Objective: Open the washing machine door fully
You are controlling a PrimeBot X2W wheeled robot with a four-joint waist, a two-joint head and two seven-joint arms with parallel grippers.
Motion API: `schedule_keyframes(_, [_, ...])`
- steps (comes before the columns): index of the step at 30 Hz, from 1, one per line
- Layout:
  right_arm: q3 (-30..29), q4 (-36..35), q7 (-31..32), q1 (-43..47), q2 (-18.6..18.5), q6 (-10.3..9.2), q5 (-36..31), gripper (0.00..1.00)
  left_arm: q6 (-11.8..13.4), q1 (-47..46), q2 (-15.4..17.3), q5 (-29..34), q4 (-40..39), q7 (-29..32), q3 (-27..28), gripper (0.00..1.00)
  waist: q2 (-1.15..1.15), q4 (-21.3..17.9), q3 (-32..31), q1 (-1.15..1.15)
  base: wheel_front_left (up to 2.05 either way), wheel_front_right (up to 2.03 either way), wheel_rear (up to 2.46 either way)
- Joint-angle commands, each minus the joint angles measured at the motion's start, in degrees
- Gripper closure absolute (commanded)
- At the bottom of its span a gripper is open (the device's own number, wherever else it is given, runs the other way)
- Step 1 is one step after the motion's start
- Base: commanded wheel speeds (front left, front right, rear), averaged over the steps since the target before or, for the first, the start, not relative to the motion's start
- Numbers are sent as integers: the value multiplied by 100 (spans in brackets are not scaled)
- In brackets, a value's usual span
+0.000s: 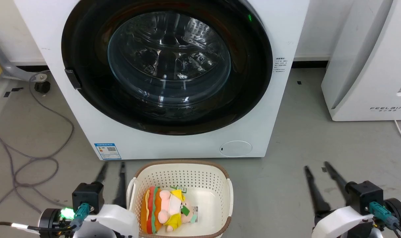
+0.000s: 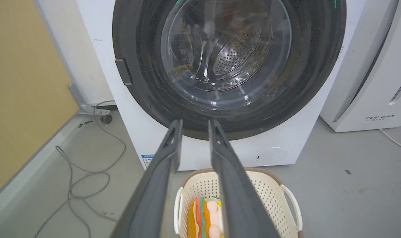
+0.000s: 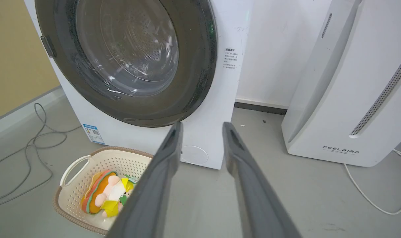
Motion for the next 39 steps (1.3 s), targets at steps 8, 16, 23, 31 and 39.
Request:
schedule_keyframes(8, [-62,-47,-96,-2,1,0,184,0,72,-12,0,-29,15,-95,-38,0,0,-1,11,0,0,0,0])
schedule_keyframes(16, [-77,-103,-192,4,1,0,593,0,147,-21,0,-58,24,-191,-77,0,0,1,18,0,0,0,0])
schedule_keyframes(23, [-54,-116,-276,2,2,1,1434,100,210,-26,1,-81,34,-275,-108,0,0,2,23,0,0,0,0])
schedule_keyframes(31, [64,-234,-357,20,2,1,2783,100,279,-36,1,-109,47,-371,-142,0,0,6,33,0,0,0,0])
schedule_keyframes(39, [-120,-179,-158,19,3,1,4234,100,346,-45,1,-130,55,-467,-171,0,0,20,46,0,0,0,0])
